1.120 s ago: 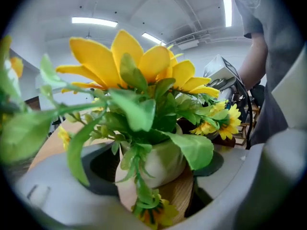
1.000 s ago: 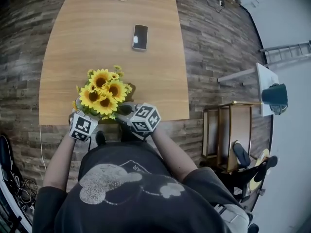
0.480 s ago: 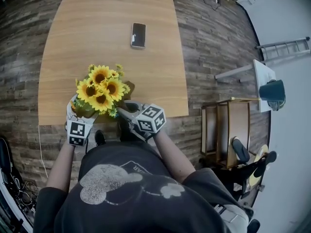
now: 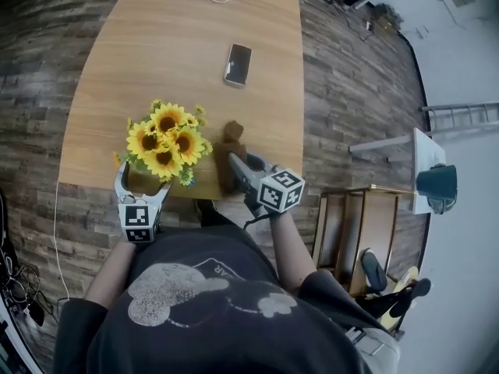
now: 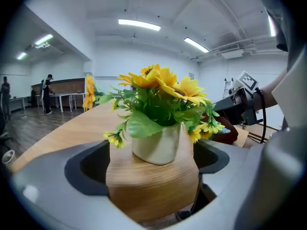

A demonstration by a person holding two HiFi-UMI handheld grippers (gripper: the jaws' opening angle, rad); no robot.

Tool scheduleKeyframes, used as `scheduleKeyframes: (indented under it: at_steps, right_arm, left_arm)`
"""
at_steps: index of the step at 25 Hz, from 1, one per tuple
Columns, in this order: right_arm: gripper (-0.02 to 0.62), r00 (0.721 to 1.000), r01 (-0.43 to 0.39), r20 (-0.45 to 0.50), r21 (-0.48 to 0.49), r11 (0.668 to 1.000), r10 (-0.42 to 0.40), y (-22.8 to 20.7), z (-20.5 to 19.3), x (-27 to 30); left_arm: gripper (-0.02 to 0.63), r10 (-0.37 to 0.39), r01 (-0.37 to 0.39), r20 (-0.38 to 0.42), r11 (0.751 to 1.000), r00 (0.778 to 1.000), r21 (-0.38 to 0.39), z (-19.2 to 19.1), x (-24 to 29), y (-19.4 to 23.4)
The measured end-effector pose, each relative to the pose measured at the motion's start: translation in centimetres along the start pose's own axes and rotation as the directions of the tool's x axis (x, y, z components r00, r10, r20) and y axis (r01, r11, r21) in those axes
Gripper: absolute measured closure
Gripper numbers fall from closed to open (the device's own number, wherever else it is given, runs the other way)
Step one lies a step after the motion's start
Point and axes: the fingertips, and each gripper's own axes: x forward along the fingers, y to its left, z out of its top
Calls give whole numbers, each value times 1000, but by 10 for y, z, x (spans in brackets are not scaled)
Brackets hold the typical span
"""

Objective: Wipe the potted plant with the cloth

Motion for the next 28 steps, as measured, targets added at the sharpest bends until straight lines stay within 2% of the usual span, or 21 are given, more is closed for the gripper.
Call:
scheduleKeyframes:
  at_steps: [4,7,9,13,17,21,23,28]
  right_arm:
    - [549,998,-65,13,-49,997,66,-25,28,4]
    - [549,990,-140,3,-71,988,141,-35,39,11]
    - [549,981,-196,-15,-72,978,195,-37,40,13]
    - [549,952,-303,-80,-87,949,297,-39,32,9]
    - [549,933,-353,-98,-77,932,346,-45,30,7]
    - [549,921,-383,-106,-64,921,376,-46,26,8]
    - [549,914,-399,-110,-58,915,391,-45,23,5]
    - [549,902,-424,-117,-51,904,416,-47,20,1]
  left_arm:
    - [15,110,-110,5,991,994,-73,0,6,-14]
    - [-2,206,-208,-27,967,978,-150,-10,13,-26]
    - [-2,269,-275,-56,942,962,-194,-14,19,-37]
    - [-8,422,-424,-61,877,904,-226,-6,35,-52]
    - [-25,529,-525,-61,812,847,-256,3,55,-47]
    - [-25,635,-636,-84,742,768,-213,4,57,-26]
    - [-25,663,-666,-92,718,743,-201,5,57,-21]
    - [-15,704,-710,-100,687,703,-158,6,58,-13]
